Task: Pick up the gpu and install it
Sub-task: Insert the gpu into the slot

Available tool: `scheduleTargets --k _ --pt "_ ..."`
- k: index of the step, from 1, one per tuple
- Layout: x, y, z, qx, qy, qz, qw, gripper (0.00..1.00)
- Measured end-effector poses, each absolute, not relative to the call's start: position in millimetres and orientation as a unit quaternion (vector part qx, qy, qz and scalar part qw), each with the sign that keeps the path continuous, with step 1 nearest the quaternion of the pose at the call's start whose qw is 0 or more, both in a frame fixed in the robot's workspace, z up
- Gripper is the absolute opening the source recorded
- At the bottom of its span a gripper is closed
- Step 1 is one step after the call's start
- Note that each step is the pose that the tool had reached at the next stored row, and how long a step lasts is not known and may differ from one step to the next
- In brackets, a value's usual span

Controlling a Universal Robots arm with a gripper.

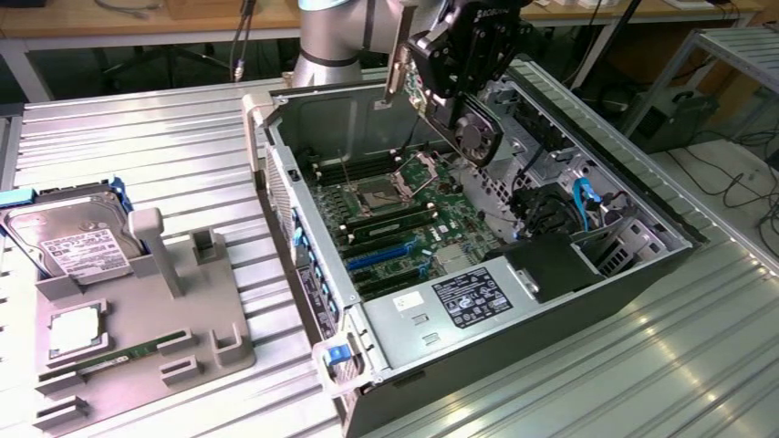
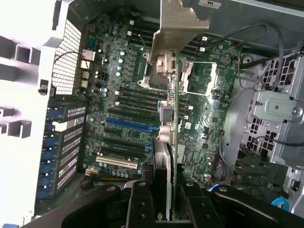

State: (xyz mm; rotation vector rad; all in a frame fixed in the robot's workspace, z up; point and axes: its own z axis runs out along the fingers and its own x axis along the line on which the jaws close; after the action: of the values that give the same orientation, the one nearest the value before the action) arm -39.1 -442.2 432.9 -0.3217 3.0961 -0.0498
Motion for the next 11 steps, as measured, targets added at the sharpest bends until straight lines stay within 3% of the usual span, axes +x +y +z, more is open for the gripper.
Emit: scheduleTargets --k 11 --pt "-39.1 -442.2 432.9 -0.146 0.989 -0.015 0.015 0.27"
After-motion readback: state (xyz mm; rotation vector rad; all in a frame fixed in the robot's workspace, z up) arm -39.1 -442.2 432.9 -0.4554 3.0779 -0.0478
